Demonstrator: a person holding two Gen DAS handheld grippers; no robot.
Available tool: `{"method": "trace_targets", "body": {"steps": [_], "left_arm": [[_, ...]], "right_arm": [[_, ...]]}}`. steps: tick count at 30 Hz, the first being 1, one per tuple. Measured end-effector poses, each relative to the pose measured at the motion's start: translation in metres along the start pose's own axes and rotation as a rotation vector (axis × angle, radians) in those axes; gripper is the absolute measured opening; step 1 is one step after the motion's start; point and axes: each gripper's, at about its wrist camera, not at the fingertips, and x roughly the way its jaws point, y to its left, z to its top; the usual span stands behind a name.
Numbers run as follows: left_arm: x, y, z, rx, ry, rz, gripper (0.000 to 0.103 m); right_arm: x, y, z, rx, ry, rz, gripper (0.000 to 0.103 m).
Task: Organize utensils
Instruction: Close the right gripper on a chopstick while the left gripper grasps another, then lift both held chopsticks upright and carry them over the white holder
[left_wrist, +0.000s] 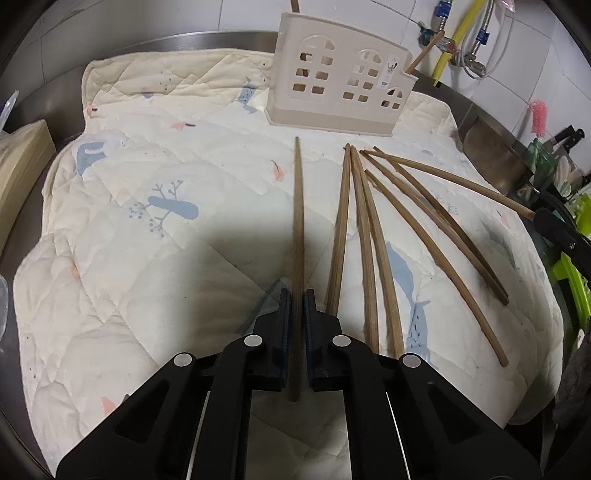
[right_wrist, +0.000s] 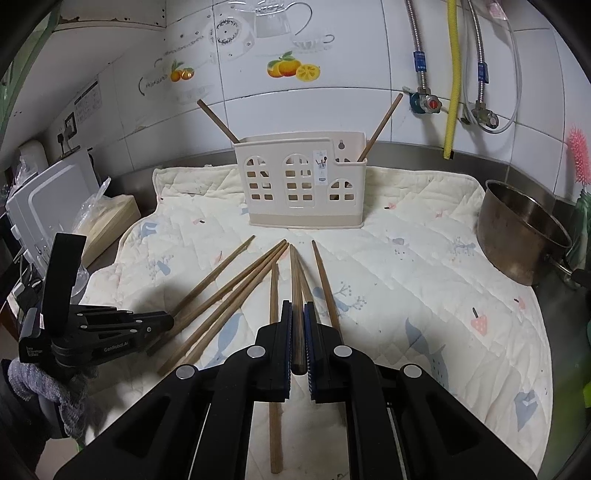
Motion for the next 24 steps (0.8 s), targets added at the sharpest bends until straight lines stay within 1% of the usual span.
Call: {"method": "trace_targets", "body": {"steps": [5, 11, 14, 17, 20, 24], "left_arm": [[-0.017, -0.004, 0.006, 0.025, -0.030, -0.003, 0.005], [-0.050, -0.012, 0.023, 0.065, -0.115, 0.001, 0.005], [-0.069, -0.016, 0.038, 0.077, -0.168, -0.005, 0.005], [-0.080, -0.019, 0.052, 0.096, -0.205, -0.002, 0.005], [-0.085, -0.021, 0.066, 0.109, -0.220, 0.010, 0.005], [-0.088, -0.025, 0.087, 0.122, -0.232, 0.001, 0.005]], "right_arm": [[-0.005, 0.000, 0.008, 0.002, -0.020, 0.006, 0.006], [-0.009, 0.000, 0.023, -0.022, -0.045, 0.006, 0.006], [-0.007, 0.000, 0.033, -0.028, -0.048, 0.012, 0.006], [-0.006, -0.002, 0.047, -0.032, -0.051, 0.021, 0.006], [-0.002, -0.005, 0.061, -0.037, -0.050, 0.031, 0.006], [0.000, -0.011, 0.083, -0.035, -0.052, 0.049, 0.006]]}}
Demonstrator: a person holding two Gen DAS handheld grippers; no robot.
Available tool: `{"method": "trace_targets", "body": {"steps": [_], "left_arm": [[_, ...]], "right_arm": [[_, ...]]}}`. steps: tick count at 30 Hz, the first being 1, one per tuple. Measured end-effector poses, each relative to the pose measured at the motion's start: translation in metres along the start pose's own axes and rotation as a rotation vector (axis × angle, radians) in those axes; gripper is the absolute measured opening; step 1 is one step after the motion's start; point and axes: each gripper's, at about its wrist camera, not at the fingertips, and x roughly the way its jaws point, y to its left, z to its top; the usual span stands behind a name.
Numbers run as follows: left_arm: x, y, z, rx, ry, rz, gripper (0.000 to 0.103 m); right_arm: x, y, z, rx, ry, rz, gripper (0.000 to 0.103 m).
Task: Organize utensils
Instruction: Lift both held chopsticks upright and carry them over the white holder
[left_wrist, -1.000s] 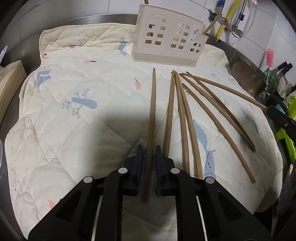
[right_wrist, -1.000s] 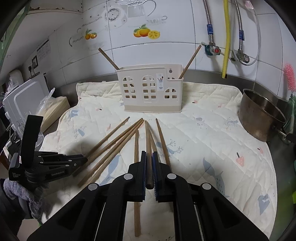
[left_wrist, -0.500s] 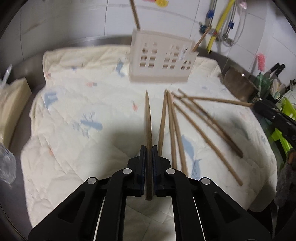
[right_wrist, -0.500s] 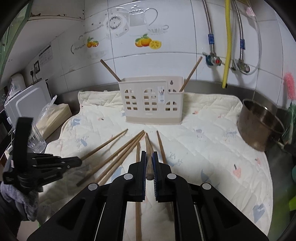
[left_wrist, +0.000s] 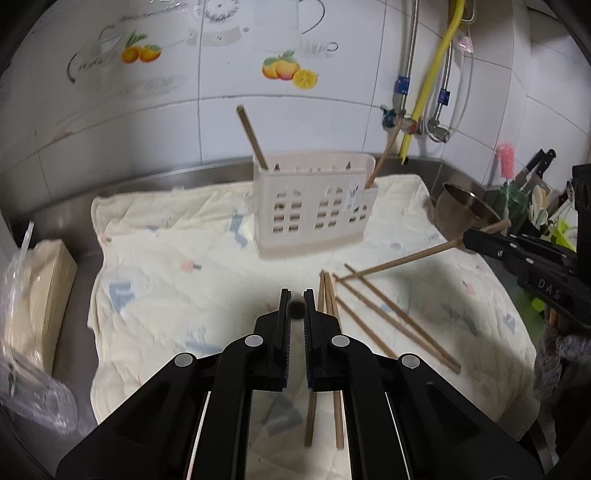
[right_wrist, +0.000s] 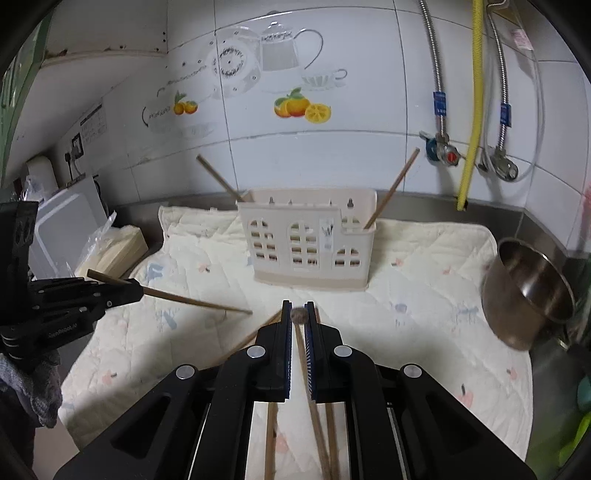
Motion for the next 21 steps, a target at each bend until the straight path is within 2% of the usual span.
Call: {"method": "trace_targets", "body": {"steps": [10, 21], "left_arm": [[-0.008, -0.007, 0.052, 0.037, -0.039, -0.046, 0.005], [-0.043, -0.009, 0.127, 0.054, -0.187, -0.054, 0.005]], "right_arm": [[-0.014, -0.025, 0.067, -0.009, -0.032, -0.008, 0.006], [-0.037, -0.043, 0.125, -0.041, -0.082, -0.051, 0.006]]}}
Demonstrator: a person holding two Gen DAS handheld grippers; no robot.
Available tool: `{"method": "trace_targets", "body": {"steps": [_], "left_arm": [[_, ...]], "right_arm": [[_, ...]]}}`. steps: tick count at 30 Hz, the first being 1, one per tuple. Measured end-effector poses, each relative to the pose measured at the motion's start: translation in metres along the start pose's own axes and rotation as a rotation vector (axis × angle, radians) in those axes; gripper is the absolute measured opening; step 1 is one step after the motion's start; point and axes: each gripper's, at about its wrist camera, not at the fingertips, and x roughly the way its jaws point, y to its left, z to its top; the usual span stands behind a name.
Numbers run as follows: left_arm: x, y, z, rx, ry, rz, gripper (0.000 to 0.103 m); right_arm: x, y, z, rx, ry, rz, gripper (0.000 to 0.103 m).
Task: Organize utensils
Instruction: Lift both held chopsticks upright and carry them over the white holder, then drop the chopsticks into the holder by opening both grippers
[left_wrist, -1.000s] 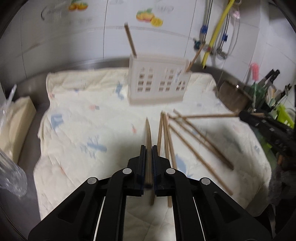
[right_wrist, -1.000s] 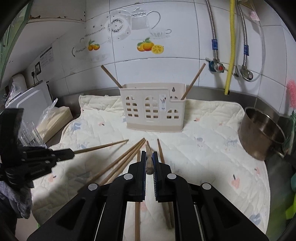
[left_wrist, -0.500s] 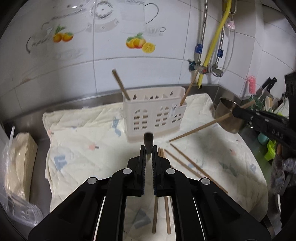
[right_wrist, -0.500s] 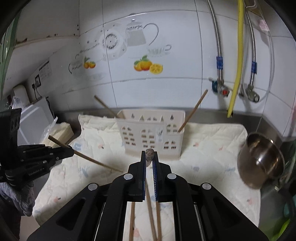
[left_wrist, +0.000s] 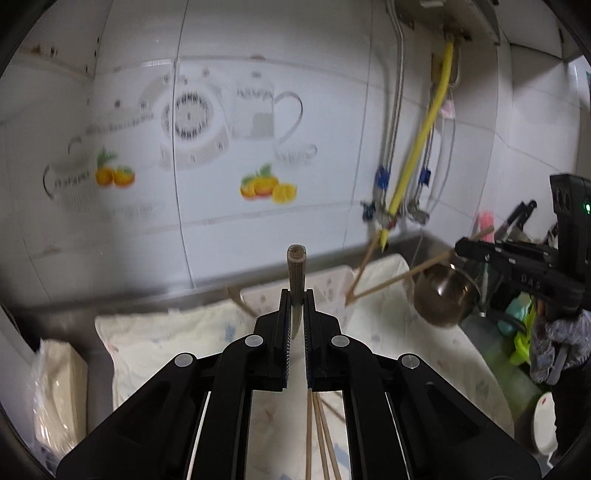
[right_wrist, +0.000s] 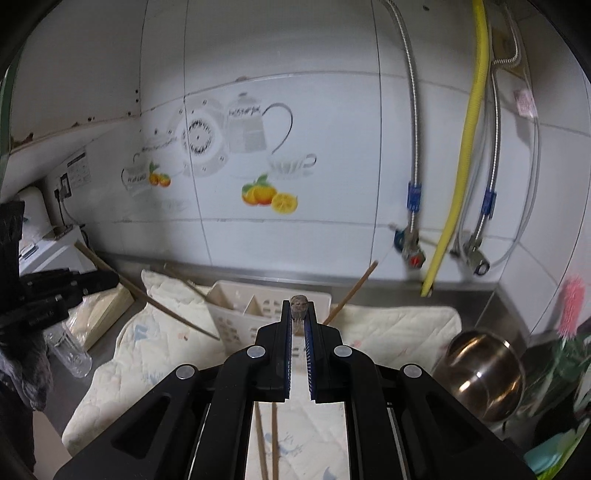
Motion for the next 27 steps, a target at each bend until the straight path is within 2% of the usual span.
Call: {"method": "trace_targets", "body": {"steps": [7, 9, 14, 27], "left_arm": [[0.018, 0.009, 0.027, -0.001, -0.028, 0.060, 0.005], [0.029, 0.012, 0.028, 0.002, -0.013, 0.079, 0.005], [0.061, 0.024, 0.021, -0.031, 0.052, 0.069, 0.005], [0.114, 0.032, 0.006, -0.061, 0.168, 0.078, 0.005]], "right_arm": [[0.016, -0.004, 0.022, -0.017, 0.012, -0.019, 0.006], [0.026, -0.004, 0.023, -0.024, 0.035, -0.022, 0.006], [0.048, -0.006, 0.020, -0.030, 0.086, -0.029, 0.007], [0.098, -0.014, 0.016, -0.003, 0.182, -0.012, 0.007]]}}
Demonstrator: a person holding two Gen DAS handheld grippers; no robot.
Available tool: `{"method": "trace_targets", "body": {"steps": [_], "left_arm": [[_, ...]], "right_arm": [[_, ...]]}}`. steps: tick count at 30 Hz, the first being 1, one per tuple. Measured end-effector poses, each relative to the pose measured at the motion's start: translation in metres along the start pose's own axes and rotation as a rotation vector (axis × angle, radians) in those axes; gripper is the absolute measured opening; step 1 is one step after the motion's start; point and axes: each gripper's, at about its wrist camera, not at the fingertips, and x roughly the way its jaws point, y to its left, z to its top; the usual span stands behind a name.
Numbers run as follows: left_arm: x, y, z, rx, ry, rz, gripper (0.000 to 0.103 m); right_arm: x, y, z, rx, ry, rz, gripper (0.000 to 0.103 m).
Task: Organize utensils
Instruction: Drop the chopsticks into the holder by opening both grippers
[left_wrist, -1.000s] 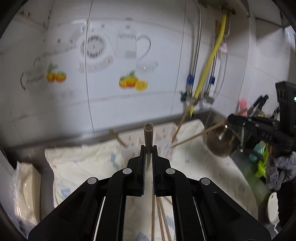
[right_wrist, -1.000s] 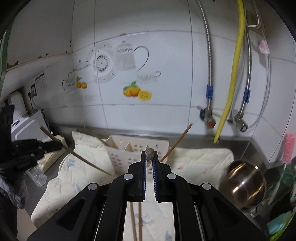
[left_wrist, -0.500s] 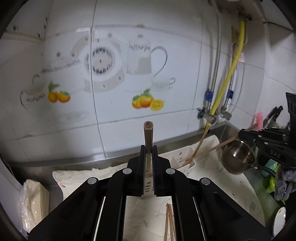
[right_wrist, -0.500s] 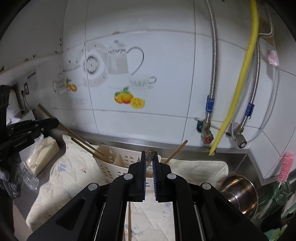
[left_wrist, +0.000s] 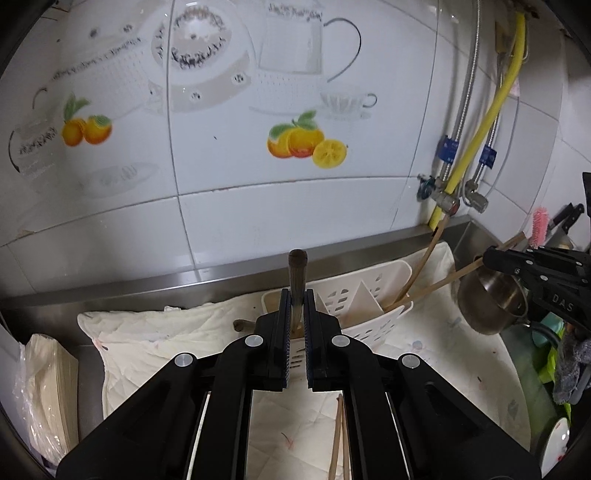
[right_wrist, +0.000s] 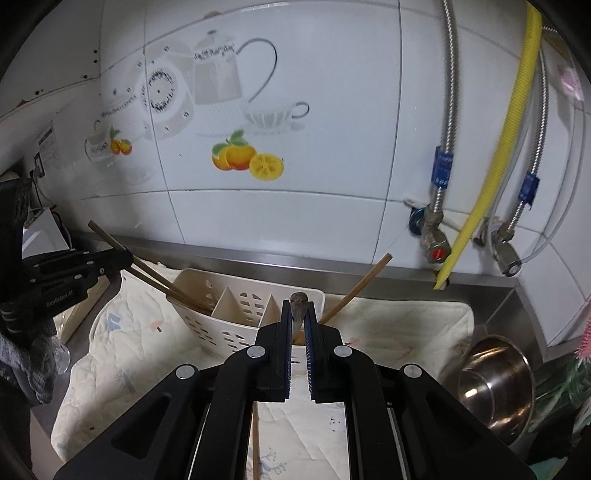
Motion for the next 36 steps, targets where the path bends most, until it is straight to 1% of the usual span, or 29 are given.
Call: {"method": "trace_targets", "body": {"steps": [6, 12, 13, 15, 17, 19, 21, 22, 23, 24, 25, 29, 30, 32, 34, 36], "left_arm": [[0.006, -0.001, -0.001, -0.005, 0.011, -0.007, 0.007], [-0.003, 0.000, -0.001, -0.012, -0.008, -0.014, 0.009], [-0.006, 0.000, 0.000, -0.013, -0.014, -0.014, 0.009], [-0.014, 0.001, 0.000, -0.018, -0.027, -0.016, 0.010], [-0.024, 0.001, -0.002, -0.024, -0.045, -0.019, 0.018], [-0.039, 0.000, -0.006, -0.028, -0.071, -0.022, 0.021], [-0.055, -0.003, -0.014, -0.029, -0.096, -0.036, 0.028], [-0.061, -0.004, -0.019, -0.028, -0.105, -0.033, 0.036], [-0.068, -0.006, -0.026, -0.025, -0.115, -0.031, 0.039], [-0.073, -0.007, -0.031, -0.022, -0.119, -0.033, 0.039], [-0.077, -0.008, -0.038, -0.022, -0.121, -0.034, 0.039], [-0.090, -0.007, -0.069, -0.038, -0.111, -0.040, 0.044], [-0.092, -0.006, -0.079, -0.042, -0.108, -0.033, 0.045], [-0.095, -0.005, -0.098, -0.049, -0.101, -0.010, 0.049], [-0.097, -0.003, -0.113, -0.052, -0.092, 0.000, 0.050], [-0.097, -0.001, -0.129, -0.066, -0.082, 0.014, 0.050]], "right_arm": [[0.012, -0.006, 0.001, 0.034, 0.013, 0.017, 0.007], [0.007, -0.011, 0.001, 0.052, -0.021, 0.012, 0.010], [0.004, -0.010, 0.001, 0.053, -0.030, 0.007, 0.014], [-0.004, -0.009, 0.001, 0.048, -0.053, -0.011, 0.019], [-0.016, -0.007, -0.001, 0.042, -0.080, -0.026, 0.024], [-0.027, -0.004, -0.006, 0.040, -0.107, -0.035, 0.031], [-0.039, 0.002, -0.013, 0.030, -0.134, -0.048, 0.034], [-0.046, 0.007, -0.019, 0.025, -0.150, -0.057, 0.037], [-0.052, 0.011, -0.026, 0.022, -0.162, -0.059, 0.039], [-0.057, 0.014, -0.032, 0.022, -0.171, -0.057, 0.041], [-0.062, 0.018, -0.041, 0.022, -0.180, -0.051, 0.042], [-0.074, 0.035, -0.077, 0.019, -0.193, -0.027, 0.048], [-0.074, 0.038, -0.084, 0.019, -0.191, -0.022, 0.048], [-0.074, 0.047, -0.107, 0.026, -0.177, 0.001, 0.048], [-0.073, 0.053, -0.125, 0.037, -0.157, 0.026, 0.048], [-0.070, 0.061, -0.148, 0.040, -0.135, 0.031, 0.048]]}}
